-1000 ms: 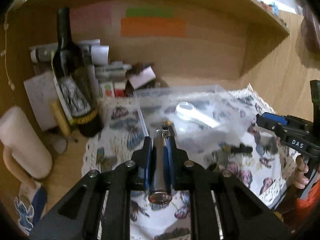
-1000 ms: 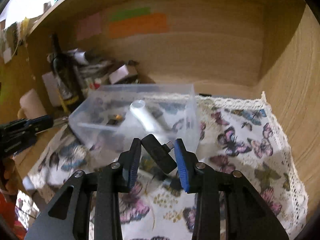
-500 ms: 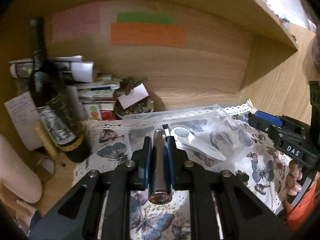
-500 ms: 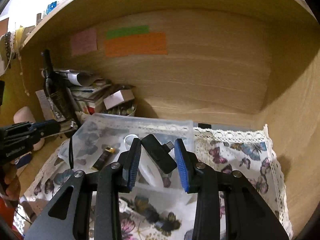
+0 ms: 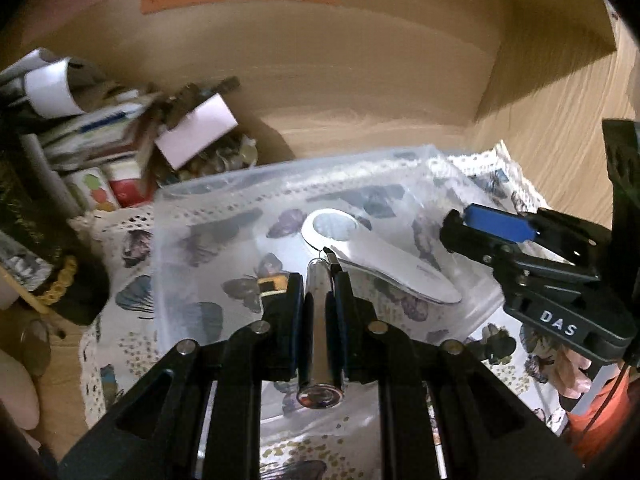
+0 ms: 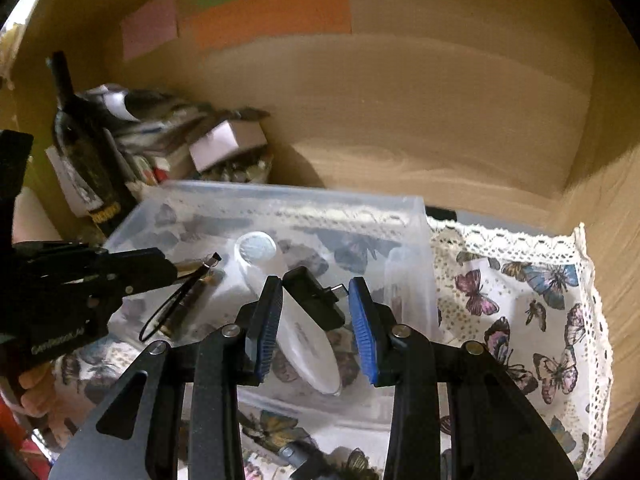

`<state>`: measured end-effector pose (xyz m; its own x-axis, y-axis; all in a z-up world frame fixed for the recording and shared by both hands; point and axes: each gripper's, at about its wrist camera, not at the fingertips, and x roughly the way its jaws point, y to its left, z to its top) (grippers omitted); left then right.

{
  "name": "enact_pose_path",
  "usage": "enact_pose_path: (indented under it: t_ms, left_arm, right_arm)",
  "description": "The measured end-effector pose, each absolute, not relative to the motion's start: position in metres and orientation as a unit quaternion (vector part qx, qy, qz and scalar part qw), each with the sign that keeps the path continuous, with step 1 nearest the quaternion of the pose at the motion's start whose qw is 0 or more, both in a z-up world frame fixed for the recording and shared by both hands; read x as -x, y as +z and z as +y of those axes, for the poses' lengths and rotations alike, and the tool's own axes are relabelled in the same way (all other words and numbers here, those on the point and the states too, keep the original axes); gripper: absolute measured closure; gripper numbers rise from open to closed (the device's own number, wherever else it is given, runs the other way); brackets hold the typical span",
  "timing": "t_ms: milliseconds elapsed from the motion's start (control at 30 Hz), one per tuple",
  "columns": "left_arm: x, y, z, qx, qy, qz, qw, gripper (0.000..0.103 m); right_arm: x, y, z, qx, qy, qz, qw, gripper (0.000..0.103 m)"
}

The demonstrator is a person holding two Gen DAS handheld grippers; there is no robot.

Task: Organize rigid objects
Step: 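Lower the rod and clip into the clear box and open both tools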

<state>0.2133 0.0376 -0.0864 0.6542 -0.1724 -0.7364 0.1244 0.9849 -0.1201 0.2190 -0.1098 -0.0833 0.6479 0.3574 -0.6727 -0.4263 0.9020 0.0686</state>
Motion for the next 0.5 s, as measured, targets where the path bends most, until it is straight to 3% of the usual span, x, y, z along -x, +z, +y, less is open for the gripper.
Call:
enact_pose_path:
  t_ms: [300, 500]
  left_arm:
    - [-0.216, -0.093, 0.026, -0.008, -0.062, 0.411, 0.91, 0.088]
    - [-0.201, -0.074, 0.031, -0.005, -0.057, 0.386, 0.921, 0.069]
  right_arm:
    - [-0.224, -0.092, -0.107, 0.059, 0.208, 0.374, 0.902, 0.071]
    - [-0.212, -0.078, -0.11, 0.053, 0.215, 0.356, 0.908, 0.067]
